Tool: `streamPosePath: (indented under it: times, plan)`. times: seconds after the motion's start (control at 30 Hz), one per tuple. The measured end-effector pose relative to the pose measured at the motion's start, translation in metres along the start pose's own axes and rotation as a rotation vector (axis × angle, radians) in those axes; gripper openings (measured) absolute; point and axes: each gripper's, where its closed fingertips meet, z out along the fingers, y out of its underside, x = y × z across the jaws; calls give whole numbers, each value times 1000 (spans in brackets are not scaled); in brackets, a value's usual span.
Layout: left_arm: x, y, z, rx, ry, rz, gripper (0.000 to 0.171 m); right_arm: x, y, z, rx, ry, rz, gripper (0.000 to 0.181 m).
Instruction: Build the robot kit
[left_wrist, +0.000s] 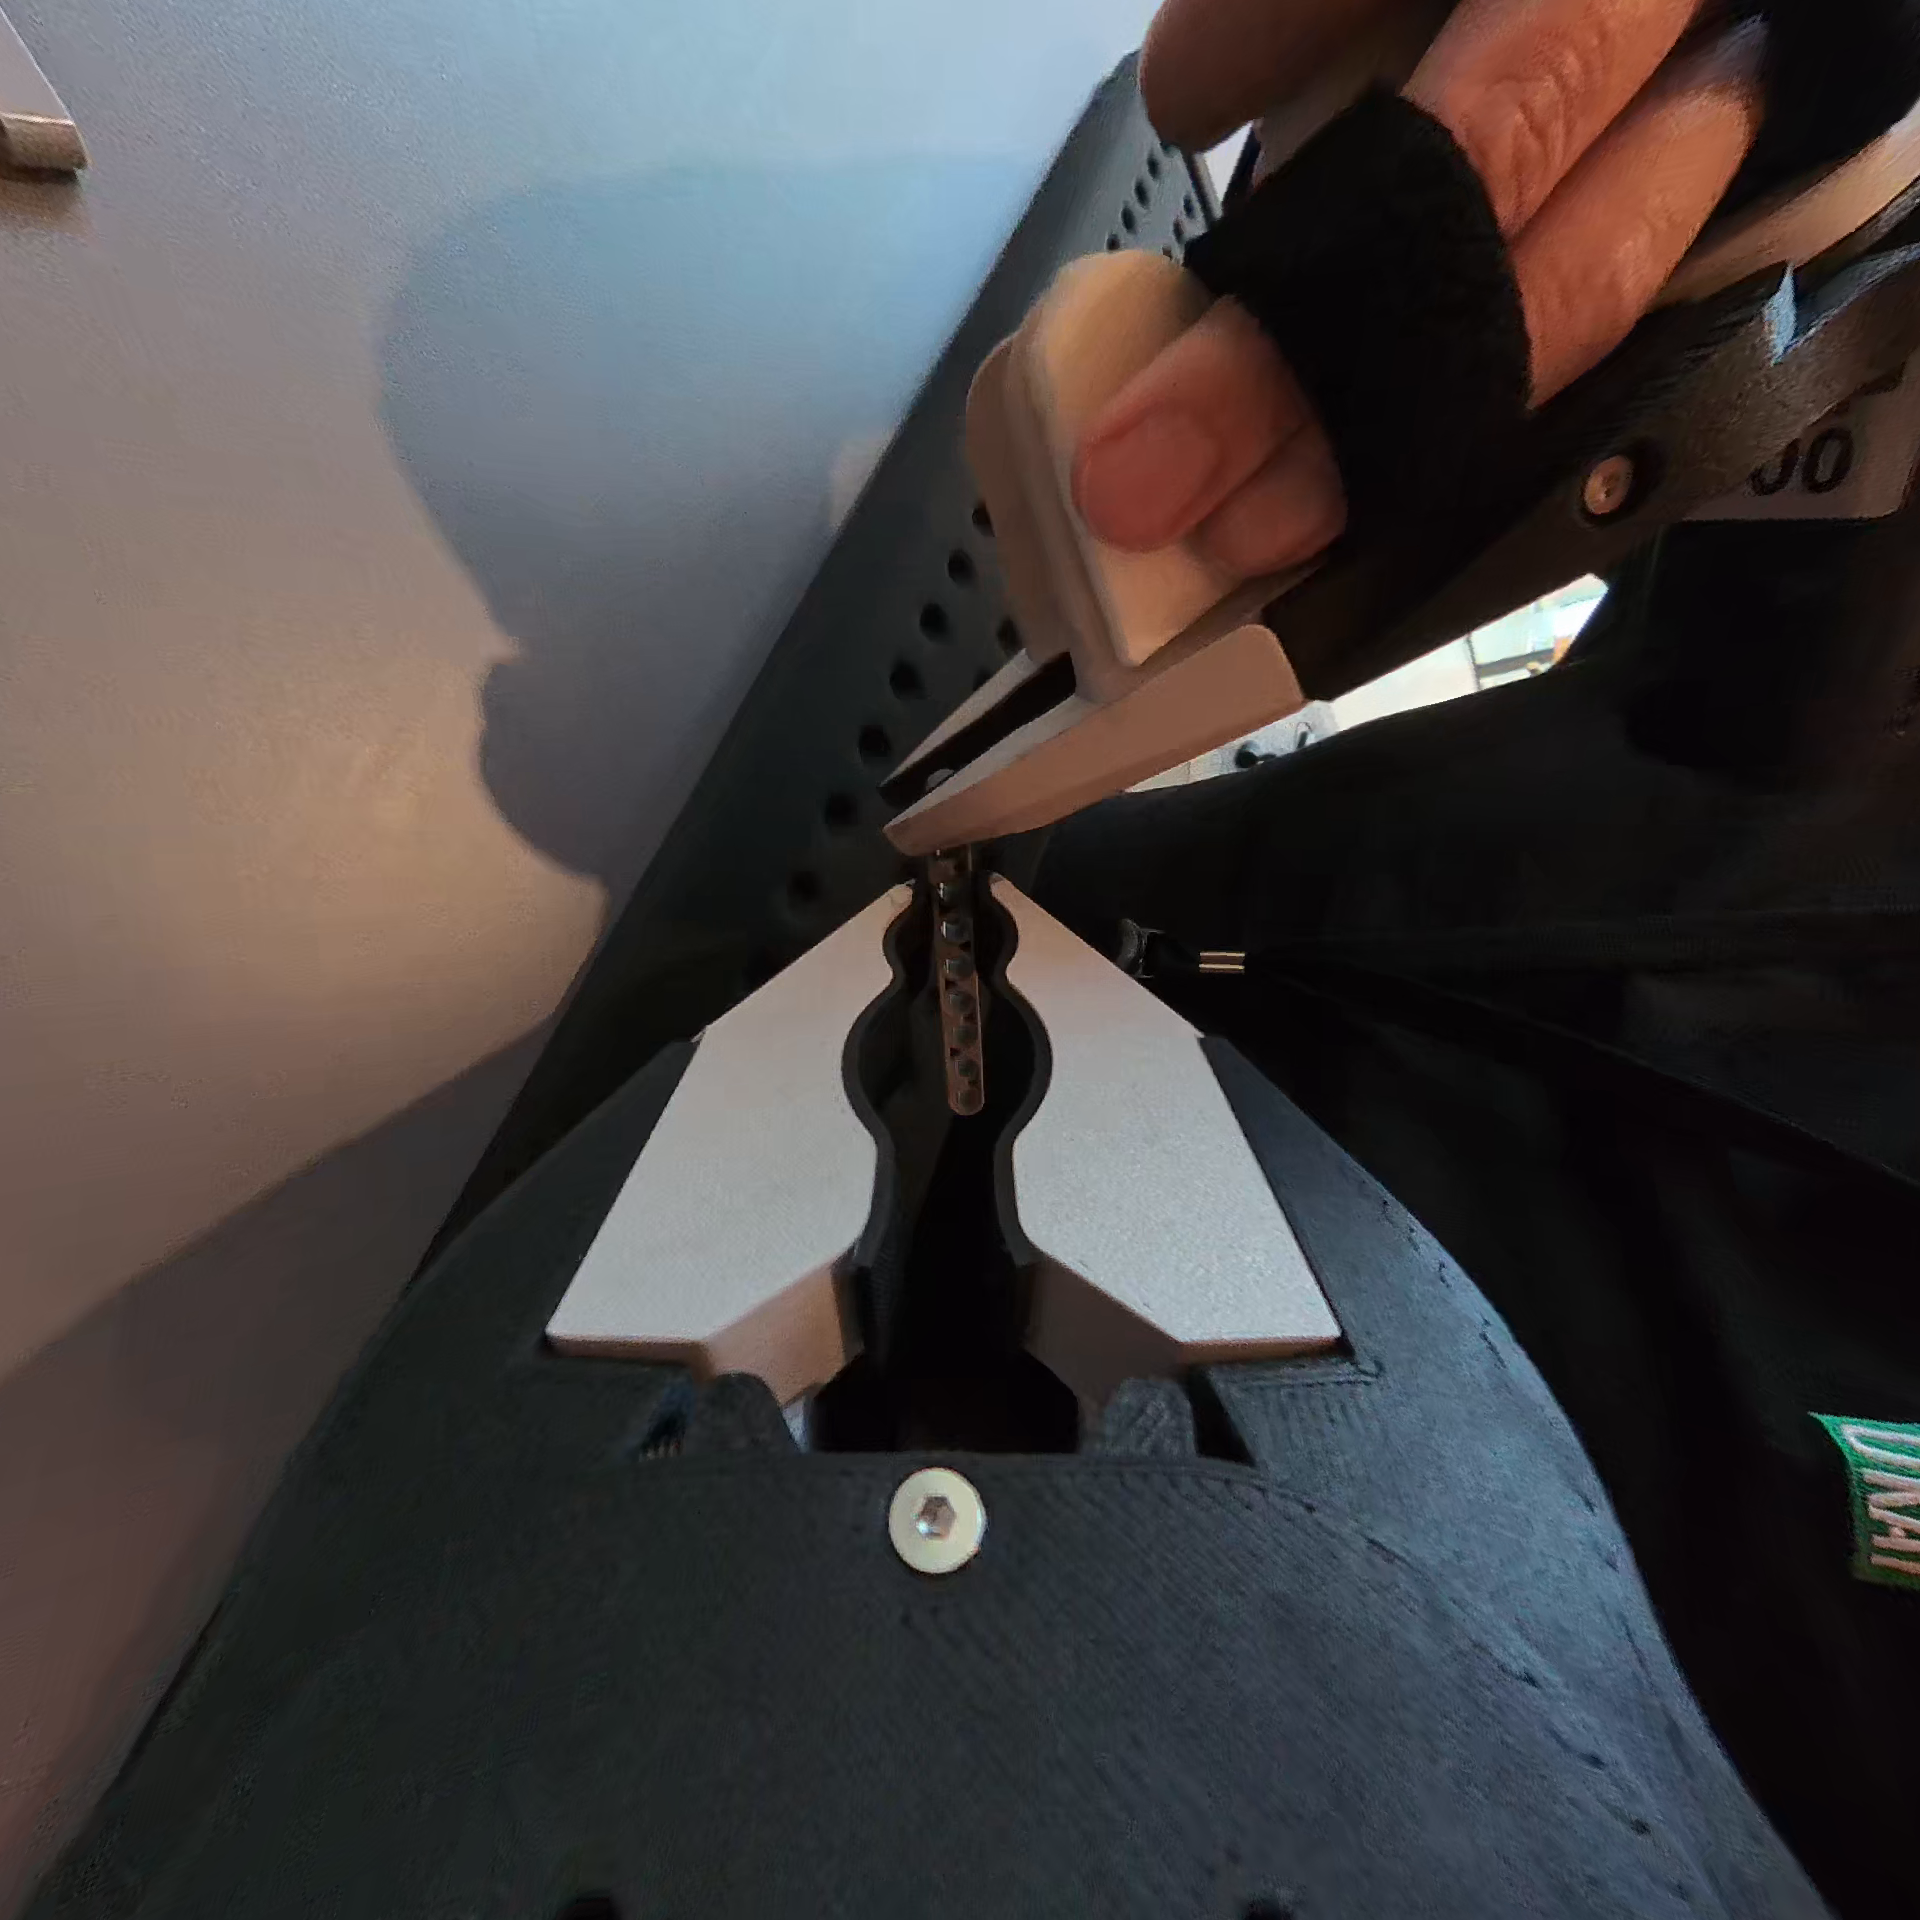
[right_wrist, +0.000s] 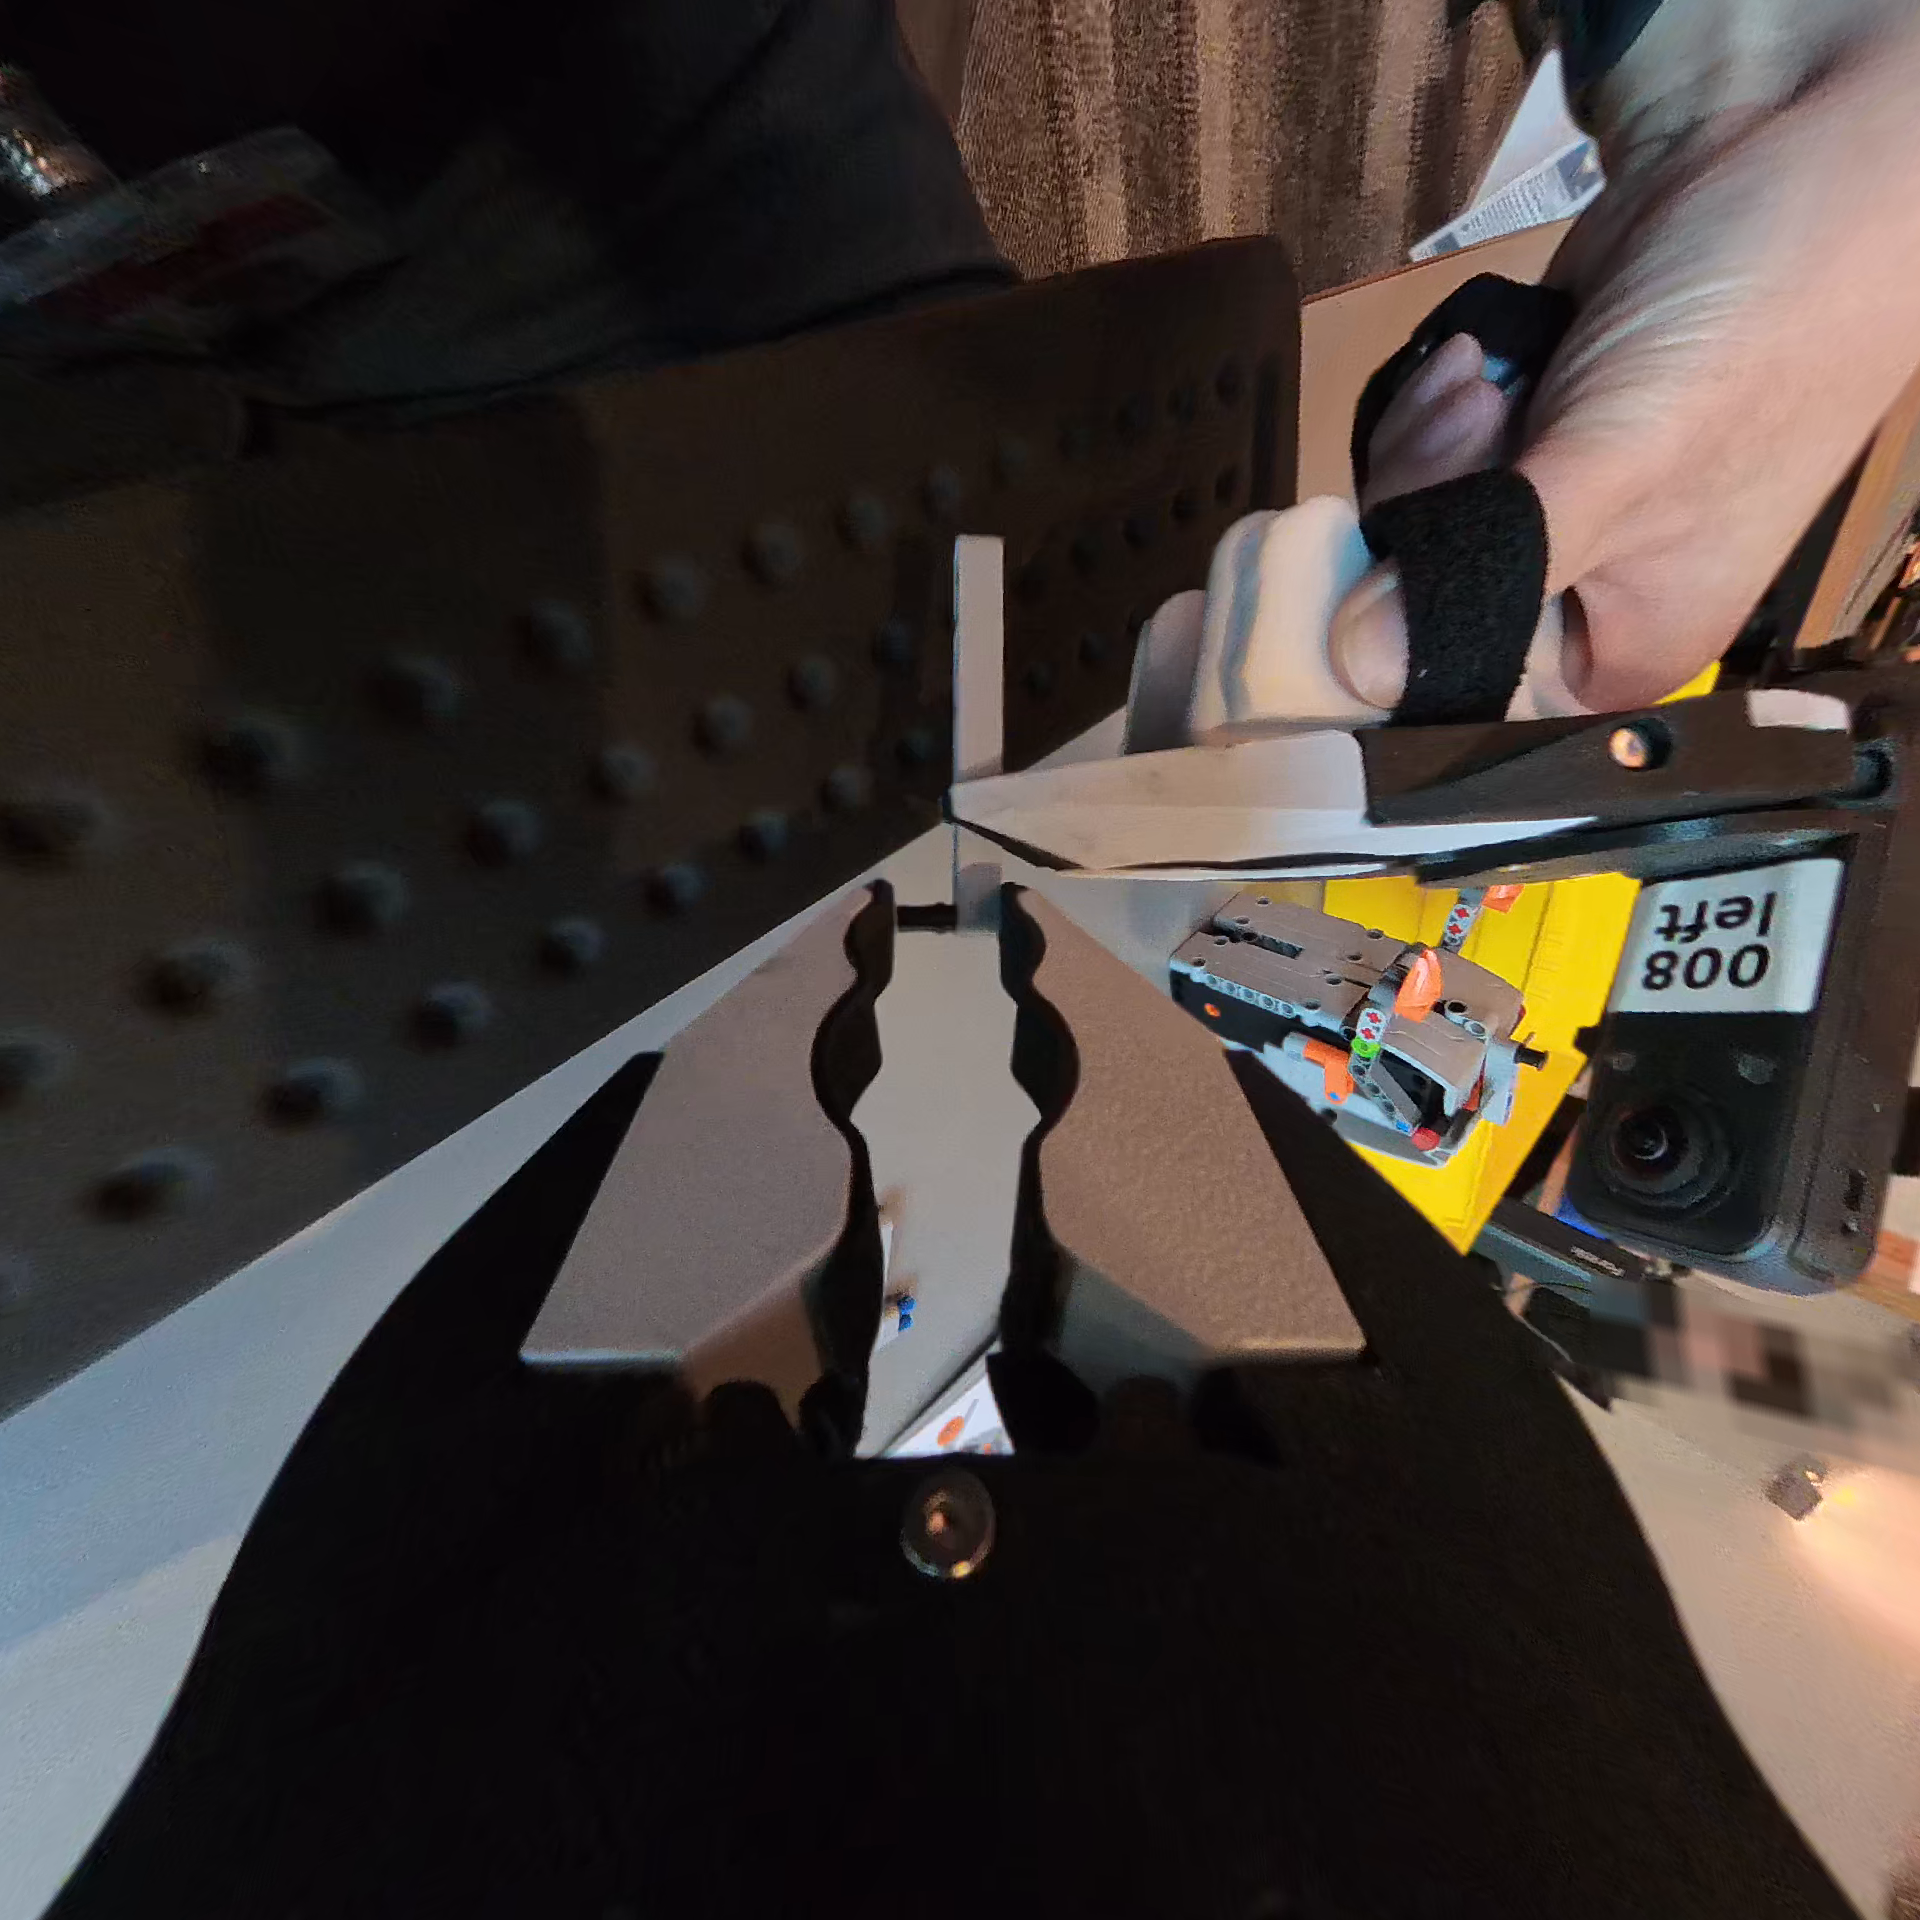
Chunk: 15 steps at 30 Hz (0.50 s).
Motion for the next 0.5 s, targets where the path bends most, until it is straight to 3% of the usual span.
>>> streamPosePath:
  times: [0.5]
  plan:
    - [1, 0, 1, -23, 117, -70, 6, -3, 0, 1, 14, -87, 166, 15]
